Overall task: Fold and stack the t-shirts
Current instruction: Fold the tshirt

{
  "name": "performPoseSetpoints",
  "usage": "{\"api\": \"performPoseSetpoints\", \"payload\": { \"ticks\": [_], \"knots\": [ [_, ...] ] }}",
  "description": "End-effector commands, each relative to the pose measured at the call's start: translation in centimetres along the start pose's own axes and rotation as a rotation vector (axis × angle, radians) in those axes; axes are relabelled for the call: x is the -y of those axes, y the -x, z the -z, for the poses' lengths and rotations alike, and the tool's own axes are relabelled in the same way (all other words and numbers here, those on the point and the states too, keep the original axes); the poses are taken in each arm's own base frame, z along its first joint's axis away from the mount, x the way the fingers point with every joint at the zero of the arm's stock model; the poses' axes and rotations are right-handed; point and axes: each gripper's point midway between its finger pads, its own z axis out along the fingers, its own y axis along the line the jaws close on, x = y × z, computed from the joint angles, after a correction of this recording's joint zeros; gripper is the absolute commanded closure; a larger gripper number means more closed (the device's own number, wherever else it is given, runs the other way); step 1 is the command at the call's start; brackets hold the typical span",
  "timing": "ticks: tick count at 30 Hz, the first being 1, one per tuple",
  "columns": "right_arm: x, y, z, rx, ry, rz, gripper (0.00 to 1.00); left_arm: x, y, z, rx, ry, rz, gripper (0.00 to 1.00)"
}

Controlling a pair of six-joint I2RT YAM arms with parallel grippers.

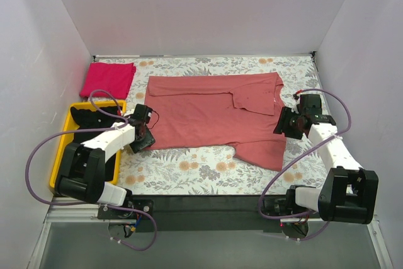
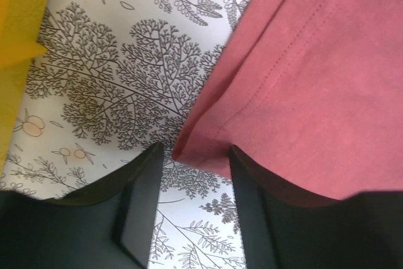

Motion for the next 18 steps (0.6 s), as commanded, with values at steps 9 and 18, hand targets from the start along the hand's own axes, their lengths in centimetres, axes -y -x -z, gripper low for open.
{"api": "performPoseSetpoints", "payload": {
  "ticks": [9,18],
  "knots": [
    [2.2,0.3,-1.2,-0.022,-0.127,-0.012,0.42,-1.0,-1.2,-1.0,0.007,0.016,0.021,0.91],
    [4.5,-0.9,-2.8,-0.082,-0.2,-0.126,0.5,-0.7,-1.0,-0.8,0.013,-0.002,0.016,1.0]
  ]
}}
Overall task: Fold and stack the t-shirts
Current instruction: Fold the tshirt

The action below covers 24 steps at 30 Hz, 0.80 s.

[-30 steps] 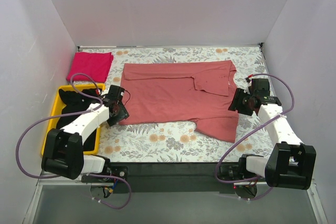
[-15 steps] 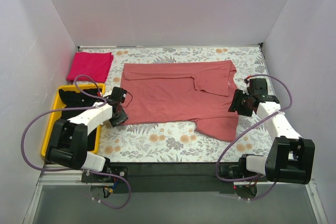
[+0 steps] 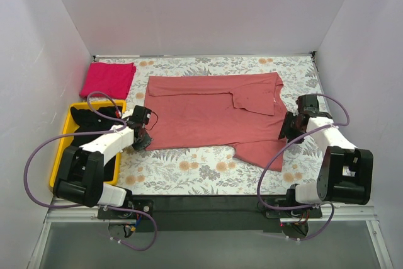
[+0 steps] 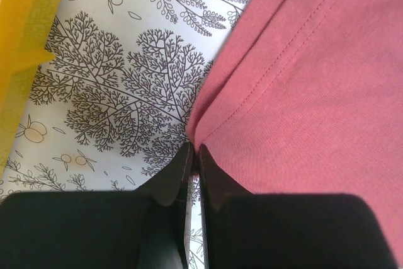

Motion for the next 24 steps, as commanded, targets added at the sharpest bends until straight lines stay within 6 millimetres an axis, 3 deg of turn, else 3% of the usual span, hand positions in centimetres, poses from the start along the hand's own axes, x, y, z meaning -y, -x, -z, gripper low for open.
{"api": "performPoseSetpoints", "payload": {
  "ticks": [1,6,15,17,19,21,24],
  "knots": [
    [1.2,1.2,-0.2,0.035,-0.053,-0.055,0.51,-0.7,-1.3,-0.5,-0.028,0.012,-0.011,1.0],
    [1.7,1.3,-1.0,0.022,-0.053,-0.08,0.55,-0.6,-1.1,-0.3,-0.019,0.002,-0.013,1.0],
    [2.4,-1.0,-3.0,-0.026,-0.061,-0.099,0.64,-0.6,-1.1,-0.1,-0.015,-0.004,-0.006,1.0],
    [2.8,-1.7,-3.1,-0.037,-0.077,-0.098,0.71,-0.4,-1.0,-0.1,-0.019,-0.014,-0.004,1.0],
    [2.8,-1.4,-2.5,-0.026,-0.072,-0.1,0.88,-0.3,-0.8,0.3,-0.013,-0.018,0.001,1.0],
    [2.8,-1.0,-1.8,-0.018,-0.077,-0.098,0.99,0.1,-0.4,0.9,-0.011,-0.032,0.012,1.0],
    [2.2,0.8,-0.7,0.013,-0.063,-0.09,0.99,1.0,0.9,2.1,-0.003,-0.066,0.038,1.0]
  ]
}}
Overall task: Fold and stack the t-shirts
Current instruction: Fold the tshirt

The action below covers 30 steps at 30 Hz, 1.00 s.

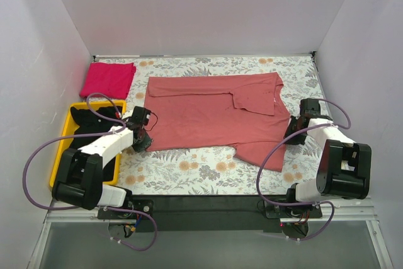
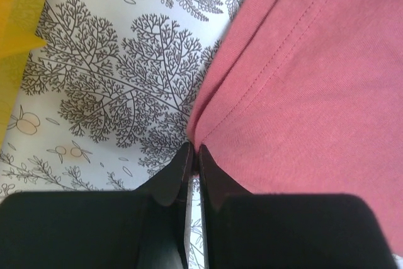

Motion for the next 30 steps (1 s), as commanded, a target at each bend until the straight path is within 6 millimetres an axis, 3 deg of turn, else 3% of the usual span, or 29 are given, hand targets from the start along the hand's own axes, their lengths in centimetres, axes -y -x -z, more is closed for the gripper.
{"api": "performPoseSetpoints", "payload": {
  "ticks": [1,9,20,30],
  "knots": [
    [0.0,1.9,2.0,0.025,-0.018,0.003,0.99,1.1,1.6,1.9,0.009,-0.048,0.033,1.0],
    [-2.1,6.1,4.0,0.077,0.043,0.02,0.99,2.9,6.3,3.1,0.04,-0.103,0.068,1.0],
    [-4.3,9.4,3.2,0.051,0.109,0.033,0.99,5.9,10.9,1.6,0.044,-0.12,0.06,1.0],
    [-5.9,12.4,2.1,0.047,0.149,0.042,0.99,6.9,13.5,-0.4,0.046,-0.109,0.091,1.0]
  ]
}}
